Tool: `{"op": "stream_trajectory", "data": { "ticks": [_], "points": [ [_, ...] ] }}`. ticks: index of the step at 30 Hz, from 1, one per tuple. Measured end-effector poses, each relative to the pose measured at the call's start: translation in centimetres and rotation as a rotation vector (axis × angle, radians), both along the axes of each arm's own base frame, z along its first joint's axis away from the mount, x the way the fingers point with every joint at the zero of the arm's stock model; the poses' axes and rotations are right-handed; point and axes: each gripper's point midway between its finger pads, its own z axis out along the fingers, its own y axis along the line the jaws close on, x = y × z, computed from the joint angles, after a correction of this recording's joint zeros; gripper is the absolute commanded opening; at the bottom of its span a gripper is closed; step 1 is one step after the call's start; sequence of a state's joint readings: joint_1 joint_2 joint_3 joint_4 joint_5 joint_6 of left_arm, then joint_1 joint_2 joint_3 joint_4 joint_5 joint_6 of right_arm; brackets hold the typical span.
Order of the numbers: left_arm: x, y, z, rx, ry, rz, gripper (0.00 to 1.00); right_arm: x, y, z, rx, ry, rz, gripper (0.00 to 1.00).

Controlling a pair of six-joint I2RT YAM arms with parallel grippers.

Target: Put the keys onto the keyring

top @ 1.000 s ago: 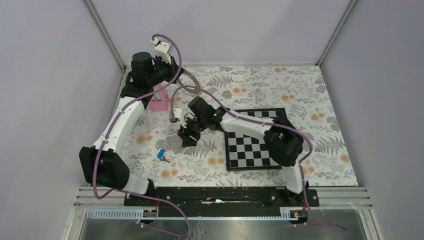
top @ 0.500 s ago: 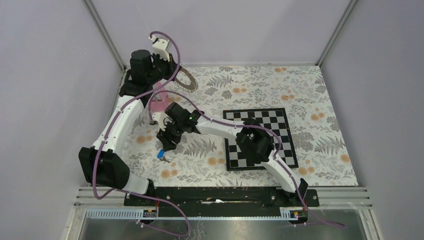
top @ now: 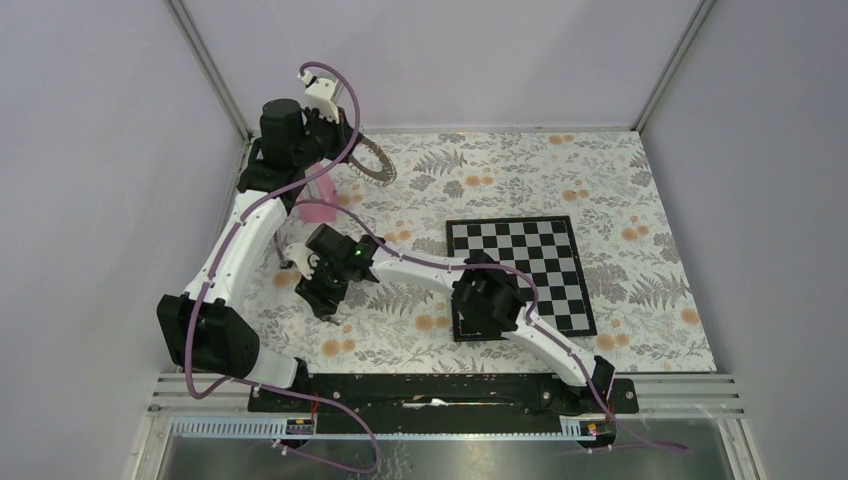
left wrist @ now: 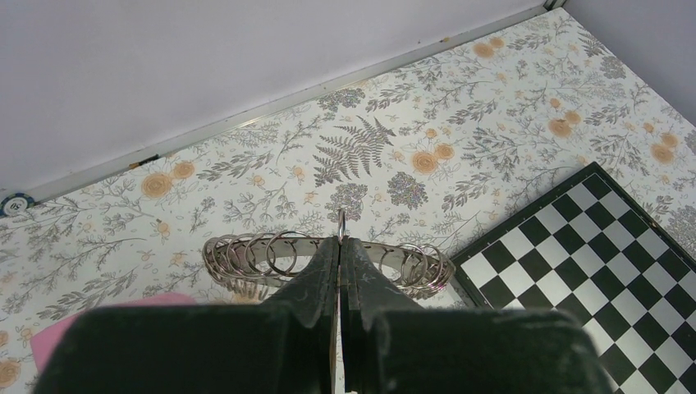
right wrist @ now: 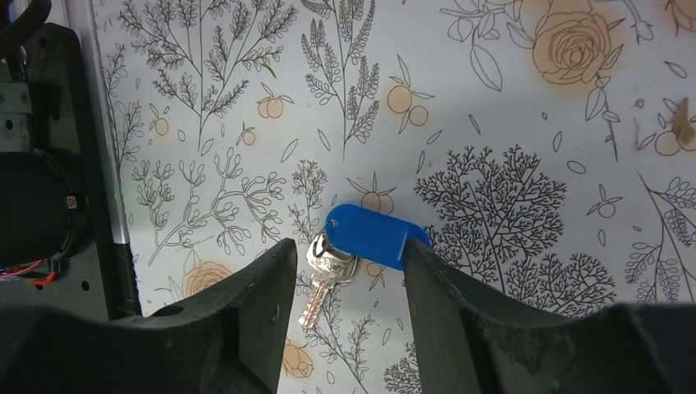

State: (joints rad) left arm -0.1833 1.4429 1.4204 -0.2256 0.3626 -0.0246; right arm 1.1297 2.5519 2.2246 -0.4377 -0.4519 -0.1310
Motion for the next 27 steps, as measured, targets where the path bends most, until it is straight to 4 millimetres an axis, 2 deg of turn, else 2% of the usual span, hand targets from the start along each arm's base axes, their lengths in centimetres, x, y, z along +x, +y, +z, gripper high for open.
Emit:
{"op": "stream_trajectory", "data": {
  "ticks": [9,20,27],
  "points": [
    [-0.1,-0.1,-0.1,-0.003,0.007,-0.006,0.00,-0.6,-0.2,-0.5,-0.037,-0.019,-0.010,0.56],
    [-0.2,-0.2,-0.1,-0.004,0.008,-0.010,0.00,-1.2,0.1,-0.3,-0.047,-0.032,-0.009,0.43],
    [-0.2,-0.2,-0.2,-0.005,0.009,-0.015,0.00,-1.2,0.1,-0.7,-0.053,-0.032,-0.010,0.41]
  ]
}}
